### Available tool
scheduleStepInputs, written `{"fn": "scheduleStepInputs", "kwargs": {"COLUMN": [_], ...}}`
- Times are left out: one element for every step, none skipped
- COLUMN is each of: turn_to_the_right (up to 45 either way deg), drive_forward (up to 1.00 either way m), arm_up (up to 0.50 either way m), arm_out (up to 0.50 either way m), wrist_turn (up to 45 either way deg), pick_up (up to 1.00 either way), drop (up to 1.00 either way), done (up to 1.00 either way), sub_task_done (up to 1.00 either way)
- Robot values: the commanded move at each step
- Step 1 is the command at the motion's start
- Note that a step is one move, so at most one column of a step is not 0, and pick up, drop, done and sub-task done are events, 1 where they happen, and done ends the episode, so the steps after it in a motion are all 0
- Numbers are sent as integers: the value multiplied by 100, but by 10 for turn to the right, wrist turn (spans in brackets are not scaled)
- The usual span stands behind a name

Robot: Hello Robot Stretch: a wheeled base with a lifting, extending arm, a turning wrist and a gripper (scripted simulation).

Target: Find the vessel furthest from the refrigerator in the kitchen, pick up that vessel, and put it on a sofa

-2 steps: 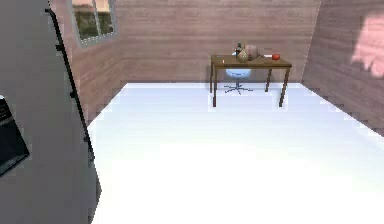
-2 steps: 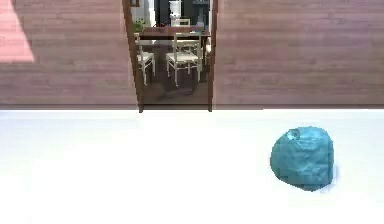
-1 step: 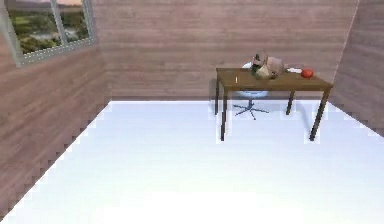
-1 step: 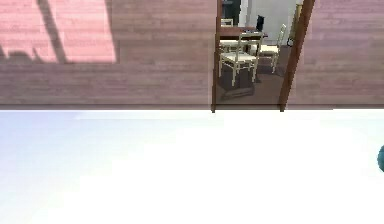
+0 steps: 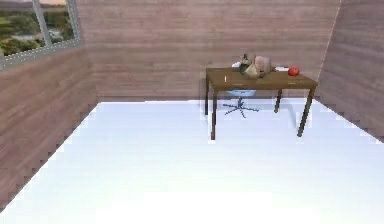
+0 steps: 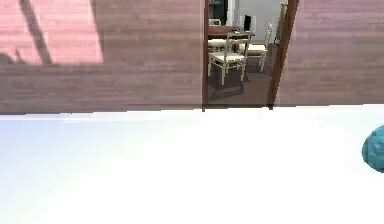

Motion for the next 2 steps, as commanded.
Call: {"fn": "scheduleStepInputs", "kwargs": {"turn_to_the_right": [0,0], "drive_forward": [100,65], "arm_up": [0,0], "arm_out": [0,0], "wrist_turn": [0,0], "pick_up": [0,0], "drop": [0,0], "done": [0,0], "sub_task_done": [0,0]}}
